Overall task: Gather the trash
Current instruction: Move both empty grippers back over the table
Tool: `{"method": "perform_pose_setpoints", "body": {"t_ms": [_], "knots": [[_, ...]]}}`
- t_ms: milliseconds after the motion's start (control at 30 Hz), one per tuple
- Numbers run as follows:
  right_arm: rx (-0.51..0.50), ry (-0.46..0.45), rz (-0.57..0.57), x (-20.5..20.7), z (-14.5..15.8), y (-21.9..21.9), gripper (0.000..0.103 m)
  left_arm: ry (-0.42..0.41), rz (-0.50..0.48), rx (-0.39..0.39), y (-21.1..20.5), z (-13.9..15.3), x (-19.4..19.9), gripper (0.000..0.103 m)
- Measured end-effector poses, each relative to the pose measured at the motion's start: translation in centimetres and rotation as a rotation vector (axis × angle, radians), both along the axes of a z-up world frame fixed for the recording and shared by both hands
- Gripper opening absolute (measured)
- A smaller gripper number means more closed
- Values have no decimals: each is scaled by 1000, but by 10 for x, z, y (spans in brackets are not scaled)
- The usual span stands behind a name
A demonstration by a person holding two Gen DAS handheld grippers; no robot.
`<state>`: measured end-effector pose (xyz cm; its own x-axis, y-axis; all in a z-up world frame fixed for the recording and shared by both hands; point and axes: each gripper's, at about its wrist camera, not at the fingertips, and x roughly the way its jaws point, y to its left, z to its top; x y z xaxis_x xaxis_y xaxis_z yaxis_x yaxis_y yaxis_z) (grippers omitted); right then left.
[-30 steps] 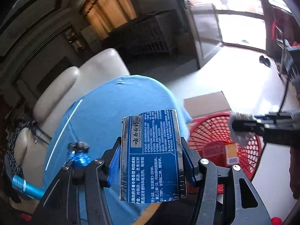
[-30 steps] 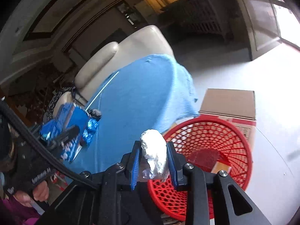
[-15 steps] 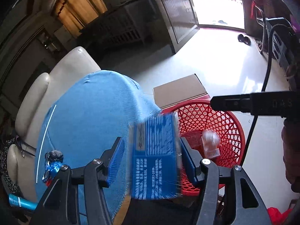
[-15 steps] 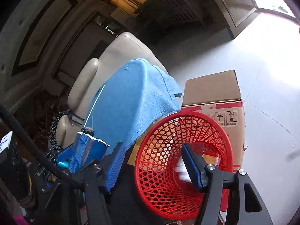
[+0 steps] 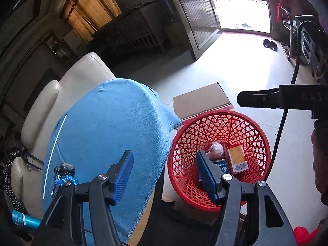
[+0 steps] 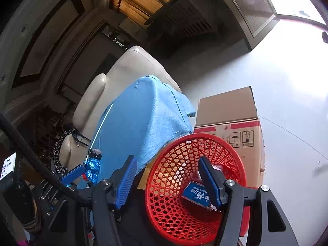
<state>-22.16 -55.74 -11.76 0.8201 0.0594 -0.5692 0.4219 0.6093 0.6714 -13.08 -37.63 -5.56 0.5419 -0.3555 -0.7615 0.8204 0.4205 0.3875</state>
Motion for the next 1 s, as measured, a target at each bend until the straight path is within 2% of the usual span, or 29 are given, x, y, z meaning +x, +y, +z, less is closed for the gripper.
{"method": "perform_pose_setpoints", "body": {"t_ms": [233,433,667,833,933,1000], "knots": [[-22,-2,37,13,7,16,67,6,56,-12,23,1,16,66],[-42,2,96,35,14,37,67,32,200,-25,88,-3,58,69],[-83,38,241,95,26,91,66,65,520,-56,224,-19,130,69],[-118,64,365,145,30,146,66,82,796,-90,337,-28,181,69],[-129,84,446,180,27,182,66,90,887,-133,383,-29,200,69],[-149,104,491,205,25,207,66,93,909,-155,401,-30,207,69]]}}
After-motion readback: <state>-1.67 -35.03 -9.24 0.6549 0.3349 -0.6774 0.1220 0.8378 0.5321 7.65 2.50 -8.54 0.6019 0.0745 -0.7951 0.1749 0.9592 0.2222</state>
